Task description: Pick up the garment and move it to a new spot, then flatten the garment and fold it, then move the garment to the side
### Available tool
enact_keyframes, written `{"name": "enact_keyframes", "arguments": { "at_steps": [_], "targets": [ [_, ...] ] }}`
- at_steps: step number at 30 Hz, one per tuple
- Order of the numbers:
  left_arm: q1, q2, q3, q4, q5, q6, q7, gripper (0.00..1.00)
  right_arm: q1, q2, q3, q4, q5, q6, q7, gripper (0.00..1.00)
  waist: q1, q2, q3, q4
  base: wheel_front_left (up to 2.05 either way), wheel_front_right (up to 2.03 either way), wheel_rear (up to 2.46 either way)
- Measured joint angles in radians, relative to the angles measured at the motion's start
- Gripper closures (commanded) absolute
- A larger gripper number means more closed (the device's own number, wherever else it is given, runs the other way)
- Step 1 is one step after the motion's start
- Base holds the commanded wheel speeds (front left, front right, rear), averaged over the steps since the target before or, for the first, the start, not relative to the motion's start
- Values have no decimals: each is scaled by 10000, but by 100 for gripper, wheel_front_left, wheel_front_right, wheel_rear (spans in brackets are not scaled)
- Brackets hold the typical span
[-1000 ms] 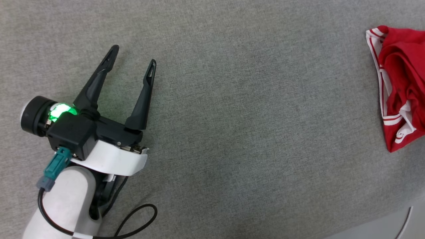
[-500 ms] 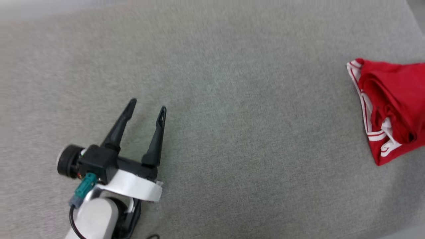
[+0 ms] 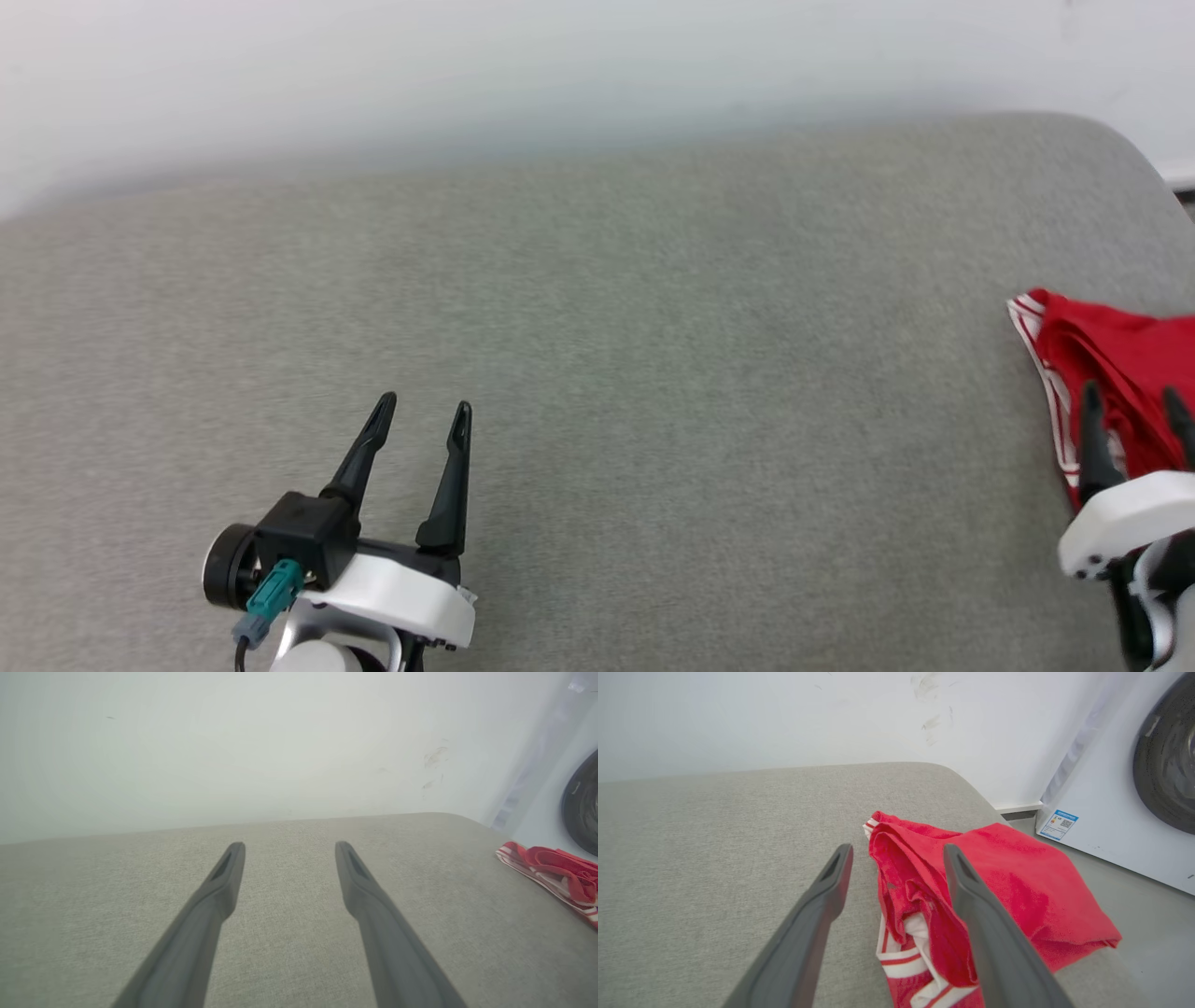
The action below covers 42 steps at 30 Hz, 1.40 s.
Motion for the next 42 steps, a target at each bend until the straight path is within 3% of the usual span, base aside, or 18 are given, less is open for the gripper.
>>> {"name": "enact_keyframes", "arguments": {
  "at_steps": [10, 17, 29, 42],
  "targets": [
    [789, -219, 616, 180, 77, 282, -13, 0, 1564, 502, 1781, -1580, 1087, 0, 107, 0, 1, 0, -1016, 962, 0, 0, 0],
    [1248, -217, 909, 368, 280, 341, -13, 0, 2655, 606, 2290, -2782, 1429, -2, 458, 0, 1, 0, -1604, 1307, 0, 0, 0],
    [1589, -449, 1162, 769, 560, 222, -13, 0, 3789, 660, 2566, -4418, 1227, 0, 846, 0, 3, 0, -2016, 1254, 0, 0, 0],
    [1598, -663, 1515, 968, 805, 21, -13, 0, 3942, 665, 2685, -4579, 1375, -2, 899, 0, 4, 0, -2036, 1047, 0, 0, 0]
  ]
}}
